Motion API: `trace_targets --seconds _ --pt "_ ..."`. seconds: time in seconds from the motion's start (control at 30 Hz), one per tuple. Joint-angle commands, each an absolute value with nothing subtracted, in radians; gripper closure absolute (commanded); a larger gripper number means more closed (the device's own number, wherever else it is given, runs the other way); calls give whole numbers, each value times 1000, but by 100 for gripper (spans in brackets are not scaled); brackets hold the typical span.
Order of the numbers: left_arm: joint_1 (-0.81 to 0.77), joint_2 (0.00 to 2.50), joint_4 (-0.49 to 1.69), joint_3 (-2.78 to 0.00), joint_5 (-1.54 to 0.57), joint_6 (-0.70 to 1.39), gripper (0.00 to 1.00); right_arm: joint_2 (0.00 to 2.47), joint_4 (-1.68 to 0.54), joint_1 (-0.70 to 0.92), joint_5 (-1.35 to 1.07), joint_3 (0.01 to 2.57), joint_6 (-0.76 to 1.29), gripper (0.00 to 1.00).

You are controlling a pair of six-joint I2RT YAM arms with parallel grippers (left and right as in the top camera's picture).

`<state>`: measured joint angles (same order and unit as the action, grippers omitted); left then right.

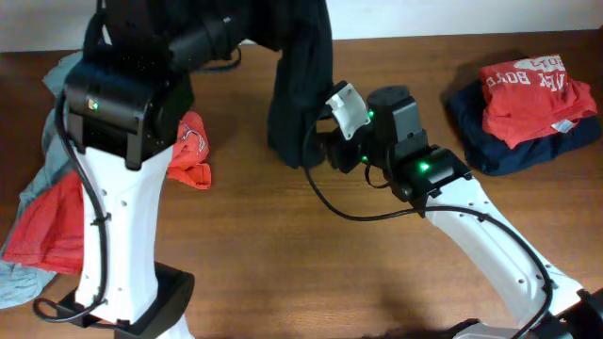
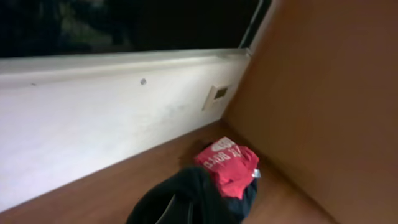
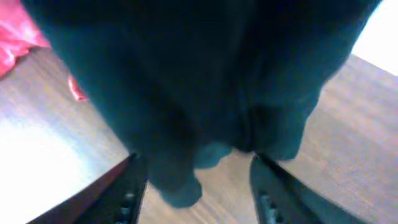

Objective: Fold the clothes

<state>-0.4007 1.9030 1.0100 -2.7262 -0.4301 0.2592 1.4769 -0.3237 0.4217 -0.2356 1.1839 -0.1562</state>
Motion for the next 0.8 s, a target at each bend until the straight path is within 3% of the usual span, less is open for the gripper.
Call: trace_targets --seconds 0.0,0.27,0.7,0.77 --pt "-413 1900 1017 -2731 -430 268 100 1482 -308 423 -180 1205 -161 53" --pt "-410 1898 1090 -2731 -398 229 100 1482 -299 417 -115 1205 -176 94" --pt "-407 1898 1187 -2731 -89 155 99 1388 -471 324 -176 1353 -149 96" --pt "-396 1898 1187 -2731 -72 146 94 1378 -546 314 -176 1420 -149 96"
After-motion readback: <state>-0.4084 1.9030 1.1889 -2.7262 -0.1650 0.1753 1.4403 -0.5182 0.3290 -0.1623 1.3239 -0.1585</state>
